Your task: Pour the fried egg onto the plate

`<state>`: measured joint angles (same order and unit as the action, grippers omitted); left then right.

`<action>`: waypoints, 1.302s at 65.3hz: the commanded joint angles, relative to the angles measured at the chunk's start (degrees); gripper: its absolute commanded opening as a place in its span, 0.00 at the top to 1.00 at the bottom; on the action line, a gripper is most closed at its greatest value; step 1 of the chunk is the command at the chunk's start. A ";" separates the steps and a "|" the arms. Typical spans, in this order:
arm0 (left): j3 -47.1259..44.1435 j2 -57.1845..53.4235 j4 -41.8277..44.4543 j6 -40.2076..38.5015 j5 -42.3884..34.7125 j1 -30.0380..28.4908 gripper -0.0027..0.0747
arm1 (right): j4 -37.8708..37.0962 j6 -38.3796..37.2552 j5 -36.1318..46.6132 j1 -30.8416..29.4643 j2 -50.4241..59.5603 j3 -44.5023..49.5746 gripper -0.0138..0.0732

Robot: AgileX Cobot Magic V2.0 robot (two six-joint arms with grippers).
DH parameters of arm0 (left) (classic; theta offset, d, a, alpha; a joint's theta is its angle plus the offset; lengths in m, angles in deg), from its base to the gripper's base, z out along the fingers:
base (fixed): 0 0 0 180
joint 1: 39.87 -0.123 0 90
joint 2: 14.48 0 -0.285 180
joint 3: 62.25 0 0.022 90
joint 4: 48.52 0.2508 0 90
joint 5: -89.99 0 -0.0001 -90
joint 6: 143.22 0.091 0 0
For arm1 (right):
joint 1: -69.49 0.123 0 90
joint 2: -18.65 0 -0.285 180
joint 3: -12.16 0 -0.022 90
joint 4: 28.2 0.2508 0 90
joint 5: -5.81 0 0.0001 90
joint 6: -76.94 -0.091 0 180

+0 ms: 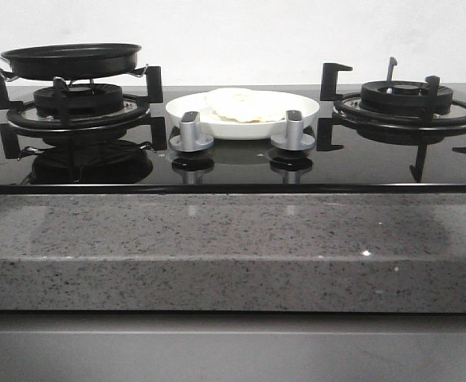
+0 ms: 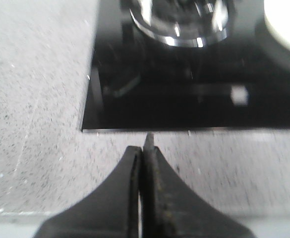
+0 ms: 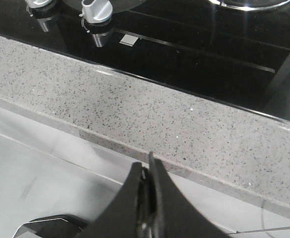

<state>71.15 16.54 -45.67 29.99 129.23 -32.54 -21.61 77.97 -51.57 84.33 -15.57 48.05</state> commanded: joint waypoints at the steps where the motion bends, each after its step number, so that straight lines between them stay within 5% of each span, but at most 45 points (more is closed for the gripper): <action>1: -5.36 -5.32 -2.85 -0.58 -13.95 -1.90 0.99 | -0.27 0.54 3.27 -0.10 -0.28 -1.25 0.92; 28: -31.25 -23.00 -6.07 -0.58 -46.44 -4.26 0.99 | -0.27 0.54 3.27 -0.10 -0.28 -1.25 0.92; 85: -31.26 -24.59 -5.92 -0.58 -45.15 -4.39 0.99 | -0.27 0.54 3.24 -0.10 -0.28 -1.25 0.92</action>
<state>40.21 -7.03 -51.17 29.99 88.48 -36.90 -21.74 77.97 -51.72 84.33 -15.56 48.05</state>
